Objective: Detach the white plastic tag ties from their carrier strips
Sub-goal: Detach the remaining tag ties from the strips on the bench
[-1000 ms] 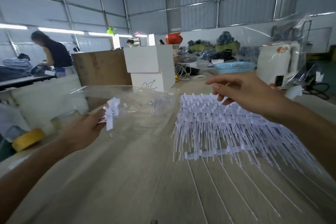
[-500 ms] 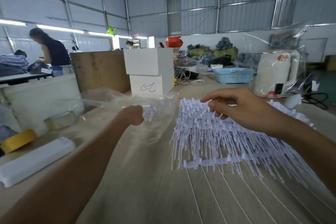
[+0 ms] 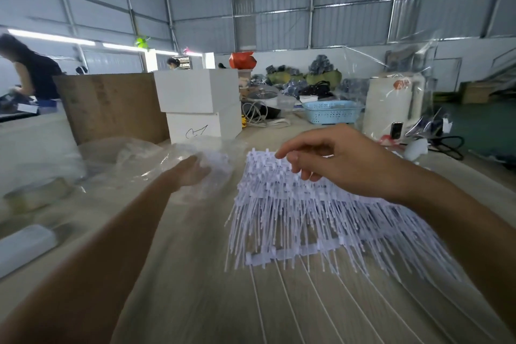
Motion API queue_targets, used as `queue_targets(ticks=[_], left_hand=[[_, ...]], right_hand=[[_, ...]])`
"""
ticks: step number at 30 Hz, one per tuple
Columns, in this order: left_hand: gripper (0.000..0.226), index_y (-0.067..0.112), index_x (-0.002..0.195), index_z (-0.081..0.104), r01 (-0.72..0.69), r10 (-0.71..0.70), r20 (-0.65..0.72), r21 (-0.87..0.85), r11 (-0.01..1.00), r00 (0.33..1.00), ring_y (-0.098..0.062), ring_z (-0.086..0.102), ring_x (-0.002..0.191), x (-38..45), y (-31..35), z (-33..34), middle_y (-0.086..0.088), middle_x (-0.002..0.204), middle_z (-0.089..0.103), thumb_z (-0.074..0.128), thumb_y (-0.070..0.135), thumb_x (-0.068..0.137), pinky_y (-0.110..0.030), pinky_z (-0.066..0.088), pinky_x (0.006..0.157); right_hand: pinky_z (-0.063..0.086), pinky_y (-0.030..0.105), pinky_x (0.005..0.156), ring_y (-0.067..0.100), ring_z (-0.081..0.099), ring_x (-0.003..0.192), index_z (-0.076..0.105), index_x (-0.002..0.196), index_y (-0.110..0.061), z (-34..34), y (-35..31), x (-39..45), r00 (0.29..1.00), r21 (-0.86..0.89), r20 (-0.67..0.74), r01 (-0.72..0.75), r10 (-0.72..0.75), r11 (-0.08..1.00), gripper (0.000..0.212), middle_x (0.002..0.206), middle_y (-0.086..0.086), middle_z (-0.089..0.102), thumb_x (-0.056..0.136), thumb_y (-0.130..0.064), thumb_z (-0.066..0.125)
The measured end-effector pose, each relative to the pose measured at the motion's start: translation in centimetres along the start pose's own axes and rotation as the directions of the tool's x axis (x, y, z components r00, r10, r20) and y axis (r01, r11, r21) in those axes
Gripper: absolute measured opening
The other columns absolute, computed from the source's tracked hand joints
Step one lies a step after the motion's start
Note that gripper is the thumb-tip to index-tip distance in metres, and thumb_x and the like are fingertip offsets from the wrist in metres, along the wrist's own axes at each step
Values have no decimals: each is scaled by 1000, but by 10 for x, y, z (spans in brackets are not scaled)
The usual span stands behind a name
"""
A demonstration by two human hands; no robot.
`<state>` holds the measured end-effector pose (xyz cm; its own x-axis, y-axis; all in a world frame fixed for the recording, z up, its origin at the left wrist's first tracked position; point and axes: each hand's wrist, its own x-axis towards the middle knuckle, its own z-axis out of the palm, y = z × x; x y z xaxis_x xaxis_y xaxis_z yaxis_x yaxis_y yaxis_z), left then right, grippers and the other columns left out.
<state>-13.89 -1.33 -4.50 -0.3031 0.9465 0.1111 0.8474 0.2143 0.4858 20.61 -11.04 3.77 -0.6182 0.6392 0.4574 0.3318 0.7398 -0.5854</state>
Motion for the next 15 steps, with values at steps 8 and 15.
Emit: queue_targets(ticks=[8,15], left_hand=[[39,16,136,60,26,-9,304,-52,998,953,-15,58,121,-66,-53,-61,-5,134,62,64,15,97,-11,39,94],[50,5,108,63,182,-109,464,-117,976,879,-31,68,65,-81,7,-164,-15,79,73,72,24,63,-33,50,54]], right_hand=[[58,22,72,5,70,75,75,109,-27,-19,-9,-7,999,-108,32,-4,8,994,17,84,-8,74,98,-26,62],[45,6,65,-9,62,74,74,113,-21,-23,1,-8,997,-311,62,-17,38,950,20,92,-16,70,100,-28,60]])
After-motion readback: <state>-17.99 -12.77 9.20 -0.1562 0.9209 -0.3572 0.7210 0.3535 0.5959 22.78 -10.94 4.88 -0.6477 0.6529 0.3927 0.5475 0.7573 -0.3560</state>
